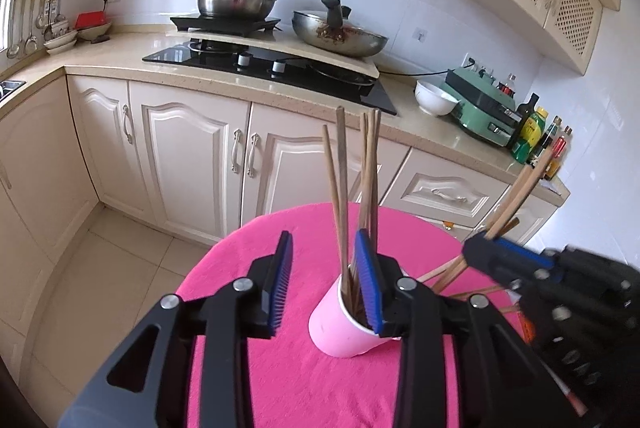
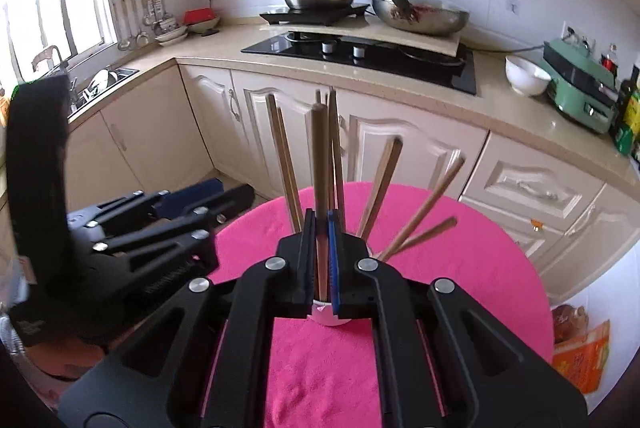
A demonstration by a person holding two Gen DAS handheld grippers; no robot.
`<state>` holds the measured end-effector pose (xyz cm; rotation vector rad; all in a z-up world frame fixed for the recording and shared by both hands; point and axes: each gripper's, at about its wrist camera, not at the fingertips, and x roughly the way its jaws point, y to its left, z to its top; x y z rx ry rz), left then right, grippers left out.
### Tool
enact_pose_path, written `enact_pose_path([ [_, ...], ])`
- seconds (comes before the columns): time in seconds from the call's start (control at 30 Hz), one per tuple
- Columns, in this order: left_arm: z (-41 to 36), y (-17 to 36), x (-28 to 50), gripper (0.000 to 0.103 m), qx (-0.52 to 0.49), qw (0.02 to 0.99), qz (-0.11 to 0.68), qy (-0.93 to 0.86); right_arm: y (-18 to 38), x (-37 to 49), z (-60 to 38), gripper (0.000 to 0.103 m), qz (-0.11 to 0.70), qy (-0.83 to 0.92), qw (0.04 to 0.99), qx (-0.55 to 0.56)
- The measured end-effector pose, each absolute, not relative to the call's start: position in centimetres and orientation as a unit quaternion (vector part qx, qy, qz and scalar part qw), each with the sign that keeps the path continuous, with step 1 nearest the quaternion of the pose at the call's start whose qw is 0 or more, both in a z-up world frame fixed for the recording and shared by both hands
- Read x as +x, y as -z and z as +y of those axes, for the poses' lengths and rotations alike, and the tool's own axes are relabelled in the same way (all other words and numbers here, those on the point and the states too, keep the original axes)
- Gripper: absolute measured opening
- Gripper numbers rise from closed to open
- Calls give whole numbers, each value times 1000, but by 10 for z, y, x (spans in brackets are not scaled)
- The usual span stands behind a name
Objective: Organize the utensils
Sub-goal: 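Lower both chopsticks into the pink cup and open both grippers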
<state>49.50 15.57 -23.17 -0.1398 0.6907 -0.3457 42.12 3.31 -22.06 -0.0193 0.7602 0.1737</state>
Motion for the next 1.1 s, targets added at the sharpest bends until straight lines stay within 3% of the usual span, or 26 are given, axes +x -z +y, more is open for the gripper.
enact_pose_path([
  [0.37,161,233,483,38,-45,921,349,166,252,419,34,7,383,-62,922,15],
  [0.9,173,191,435,49,-18,929,331,165,203,376,41,10,356,-57,932,32],
  [0.97,175,184,425,49,-20,929,331,163,195,366,41,21,351,-59,934,33],
  [1.03,176,179,416,50,-20,931,329,160,187,356,41,51,340,-58,938,31],
  [1.1,176,173,405,50,-20,932,328,154,179,348,38,52,325,-62,943,34],
])
